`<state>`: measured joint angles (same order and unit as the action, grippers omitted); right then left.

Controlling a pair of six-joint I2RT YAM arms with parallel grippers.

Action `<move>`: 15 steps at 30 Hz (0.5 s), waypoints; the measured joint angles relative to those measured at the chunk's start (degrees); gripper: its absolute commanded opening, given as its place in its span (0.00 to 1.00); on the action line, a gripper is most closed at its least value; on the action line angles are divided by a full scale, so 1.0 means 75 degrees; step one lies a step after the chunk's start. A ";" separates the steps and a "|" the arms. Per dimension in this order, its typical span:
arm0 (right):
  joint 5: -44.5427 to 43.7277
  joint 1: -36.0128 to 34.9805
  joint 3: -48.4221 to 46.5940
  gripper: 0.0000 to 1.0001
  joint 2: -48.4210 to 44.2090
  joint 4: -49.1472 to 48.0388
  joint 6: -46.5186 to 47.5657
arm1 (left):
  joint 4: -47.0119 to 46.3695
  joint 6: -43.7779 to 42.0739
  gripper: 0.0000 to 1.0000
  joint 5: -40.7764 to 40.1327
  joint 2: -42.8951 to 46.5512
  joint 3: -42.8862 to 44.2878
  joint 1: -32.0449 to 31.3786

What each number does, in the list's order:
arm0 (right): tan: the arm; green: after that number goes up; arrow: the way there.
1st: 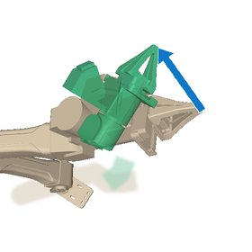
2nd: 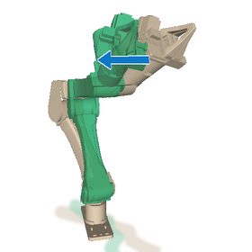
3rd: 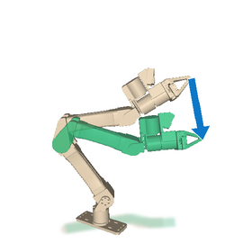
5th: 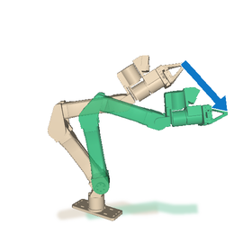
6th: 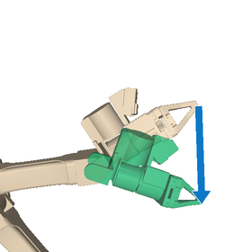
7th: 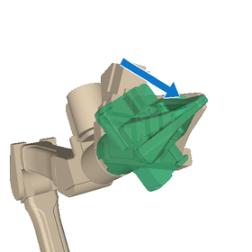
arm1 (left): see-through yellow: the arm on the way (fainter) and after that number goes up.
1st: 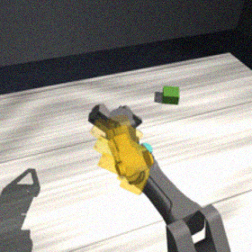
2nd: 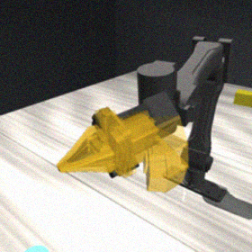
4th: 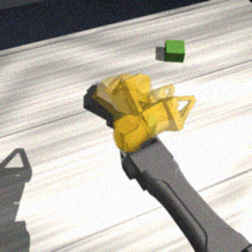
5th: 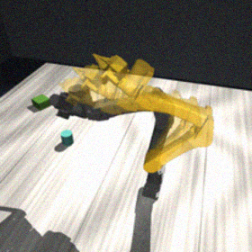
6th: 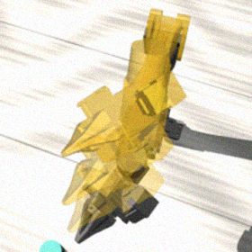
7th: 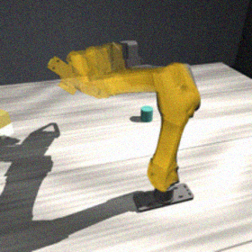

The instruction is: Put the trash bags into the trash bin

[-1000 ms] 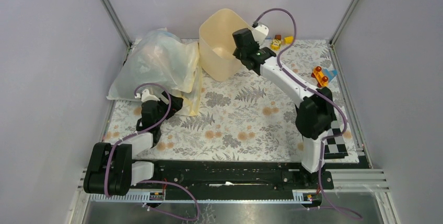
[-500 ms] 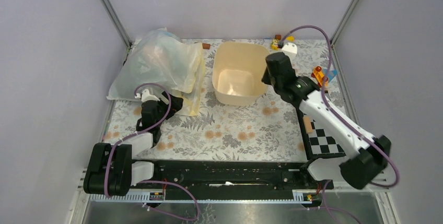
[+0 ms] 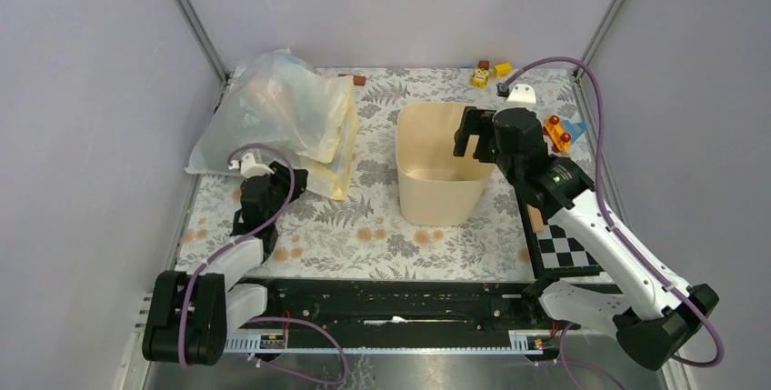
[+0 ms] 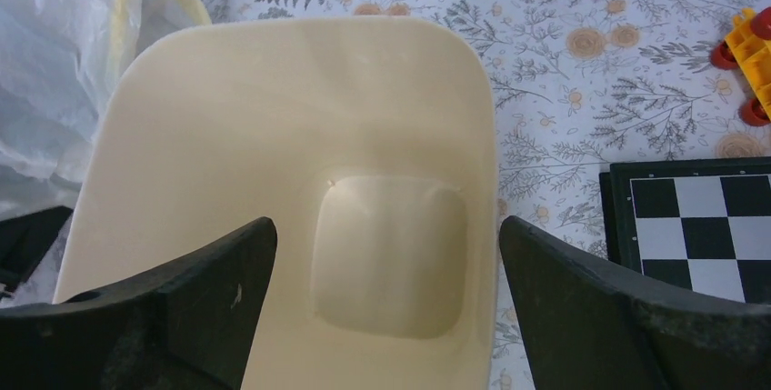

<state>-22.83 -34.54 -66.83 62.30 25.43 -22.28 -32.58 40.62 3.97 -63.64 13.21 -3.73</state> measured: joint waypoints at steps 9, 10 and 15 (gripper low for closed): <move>0.0863 -0.0003 -0.0181 1.00 -0.0944 0.1055 0.0434 | 0.0691 -0.0035 0.00 -0.0769 0.0938 -0.0102 0.0000; 0.0935 -0.0003 -0.0128 1.00 -0.1148 0.1131 0.0452 | 0.0813 -0.0026 0.00 -0.0895 0.1046 -0.0111 0.0000; 0.1376 -0.0003 0.1513 1.00 -0.2999 0.0615 0.0580 | 0.1224 0.0055 0.00 -0.1504 0.1719 -0.0283 0.0000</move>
<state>-12.51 -34.57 -55.48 39.81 30.04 -17.93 -23.40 41.04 -7.31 -50.74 11.09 -3.73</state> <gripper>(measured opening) 0.994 0.002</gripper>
